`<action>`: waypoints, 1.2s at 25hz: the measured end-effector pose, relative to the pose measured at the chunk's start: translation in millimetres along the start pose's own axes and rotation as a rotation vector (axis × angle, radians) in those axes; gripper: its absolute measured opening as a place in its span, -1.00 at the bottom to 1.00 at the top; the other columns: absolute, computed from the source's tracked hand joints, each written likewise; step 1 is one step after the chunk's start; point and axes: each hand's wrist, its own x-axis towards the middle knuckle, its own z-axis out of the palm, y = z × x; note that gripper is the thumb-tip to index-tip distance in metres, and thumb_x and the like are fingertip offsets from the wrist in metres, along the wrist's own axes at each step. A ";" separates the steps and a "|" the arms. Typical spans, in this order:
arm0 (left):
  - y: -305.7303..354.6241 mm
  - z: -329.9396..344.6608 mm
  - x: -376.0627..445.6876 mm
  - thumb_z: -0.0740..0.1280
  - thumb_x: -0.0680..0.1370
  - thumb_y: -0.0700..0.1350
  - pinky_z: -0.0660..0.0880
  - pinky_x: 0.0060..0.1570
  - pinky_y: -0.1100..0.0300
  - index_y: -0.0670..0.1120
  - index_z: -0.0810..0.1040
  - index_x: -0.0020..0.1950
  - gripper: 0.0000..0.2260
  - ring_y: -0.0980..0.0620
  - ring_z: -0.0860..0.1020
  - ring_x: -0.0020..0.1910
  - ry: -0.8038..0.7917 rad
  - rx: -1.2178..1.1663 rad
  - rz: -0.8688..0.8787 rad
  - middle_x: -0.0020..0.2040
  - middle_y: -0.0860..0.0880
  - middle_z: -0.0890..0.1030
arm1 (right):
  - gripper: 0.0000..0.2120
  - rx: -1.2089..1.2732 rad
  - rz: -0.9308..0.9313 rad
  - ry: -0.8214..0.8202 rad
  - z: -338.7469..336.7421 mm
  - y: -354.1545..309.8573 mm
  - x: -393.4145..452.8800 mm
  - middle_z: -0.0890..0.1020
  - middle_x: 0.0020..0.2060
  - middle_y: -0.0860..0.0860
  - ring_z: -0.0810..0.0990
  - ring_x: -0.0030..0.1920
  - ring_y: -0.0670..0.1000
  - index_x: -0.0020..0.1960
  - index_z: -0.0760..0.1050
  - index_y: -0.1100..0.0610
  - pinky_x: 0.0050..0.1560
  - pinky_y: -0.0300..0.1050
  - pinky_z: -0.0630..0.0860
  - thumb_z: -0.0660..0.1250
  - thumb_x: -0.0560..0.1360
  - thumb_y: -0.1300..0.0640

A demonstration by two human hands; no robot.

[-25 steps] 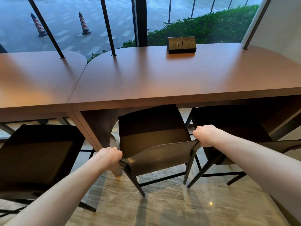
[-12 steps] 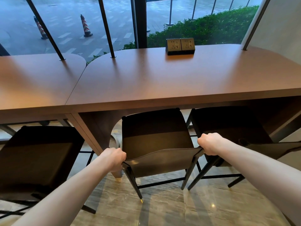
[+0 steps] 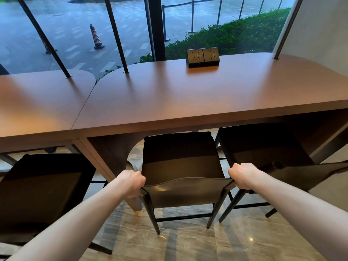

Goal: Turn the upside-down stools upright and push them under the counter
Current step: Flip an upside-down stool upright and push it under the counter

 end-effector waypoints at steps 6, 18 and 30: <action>-4.4 -3.8 2.4 0.28 0.59 -0.09 0.47 -0.27 0.10 -0.07 0.61 0.14 -0.81 -0.11 0.64 -0.07 -0.016 0.036 -0.001 0.01 -0.06 0.63 | -0.79 0.023 0.021 -0.003 -3.1 -0.9 3.8 0.45 -0.13 0.04 0.56 -0.16 0.08 0.17 0.50 0.12 -0.23 -0.10 0.44 0.26 0.55 0.26; 1.8 3.2 -3.9 0.24 0.60 -0.12 0.40 -0.24 0.07 -0.10 0.59 0.18 -0.79 -0.16 0.64 0.03 -0.002 0.109 -0.004 0.08 -0.10 0.62 | -0.76 0.062 0.017 -0.023 9.2 -14.0 -6.5 0.55 0.09 0.08 0.60 0.08 0.14 0.19 0.50 0.14 -0.16 -0.07 0.47 0.22 0.57 0.30; -1.1 5.7 -5.3 0.25 0.61 -0.13 0.42 -0.22 0.09 -0.09 0.58 0.21 -0.79 -0.13 0.64 0.03 -0.010 0.105 -0.028 0.08 -0.08 0.61 | -0.74 0.077 0.027 -0.052 2.8 -20.0 -4.1 0.53 0.06 0.09 0.61 0.07 0.14 0.21 0.51 0.18 -0.14 -0.08 0.49 0.23 0.56 0.33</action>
